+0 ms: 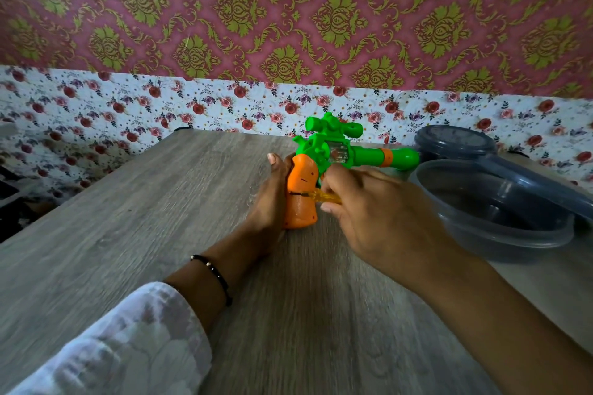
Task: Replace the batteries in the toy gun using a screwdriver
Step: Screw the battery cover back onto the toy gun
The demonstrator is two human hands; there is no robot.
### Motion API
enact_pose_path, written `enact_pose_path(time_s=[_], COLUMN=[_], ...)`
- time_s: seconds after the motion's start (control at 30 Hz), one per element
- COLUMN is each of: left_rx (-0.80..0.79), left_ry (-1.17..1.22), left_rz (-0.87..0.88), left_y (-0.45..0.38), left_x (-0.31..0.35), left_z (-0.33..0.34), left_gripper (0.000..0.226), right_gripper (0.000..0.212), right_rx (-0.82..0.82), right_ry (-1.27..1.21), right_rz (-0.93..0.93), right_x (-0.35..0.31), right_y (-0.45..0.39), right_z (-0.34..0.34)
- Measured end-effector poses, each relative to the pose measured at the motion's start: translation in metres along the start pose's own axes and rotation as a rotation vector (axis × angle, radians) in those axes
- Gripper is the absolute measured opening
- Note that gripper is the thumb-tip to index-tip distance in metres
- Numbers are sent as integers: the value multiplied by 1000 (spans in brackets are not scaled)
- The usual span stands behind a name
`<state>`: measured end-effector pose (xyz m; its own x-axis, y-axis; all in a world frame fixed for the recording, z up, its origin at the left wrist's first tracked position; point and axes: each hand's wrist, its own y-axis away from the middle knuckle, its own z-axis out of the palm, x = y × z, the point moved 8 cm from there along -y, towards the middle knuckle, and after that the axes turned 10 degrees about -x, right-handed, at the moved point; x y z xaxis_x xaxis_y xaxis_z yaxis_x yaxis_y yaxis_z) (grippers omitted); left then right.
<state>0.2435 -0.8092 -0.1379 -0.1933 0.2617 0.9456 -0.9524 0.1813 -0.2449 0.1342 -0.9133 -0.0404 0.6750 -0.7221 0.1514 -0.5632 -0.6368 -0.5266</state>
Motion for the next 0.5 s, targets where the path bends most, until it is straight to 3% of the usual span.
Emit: enact_pose_path(time_s=[0.2, 0.5], left_rx=[44, 76], left_ry=[-40, -139], left_rz=[-5, 0], left_y=[-3, -2], left_x=[-6, -3], left_z=[-5, -8], left_gripper=[58, 48], right_gripper=[32, 29], right_rx=[97, 115], right_ry=[-2, -7], right_rz=[10, 62], right_x=[0, -4], right_y=[1, -1], right_z=[0, -1])
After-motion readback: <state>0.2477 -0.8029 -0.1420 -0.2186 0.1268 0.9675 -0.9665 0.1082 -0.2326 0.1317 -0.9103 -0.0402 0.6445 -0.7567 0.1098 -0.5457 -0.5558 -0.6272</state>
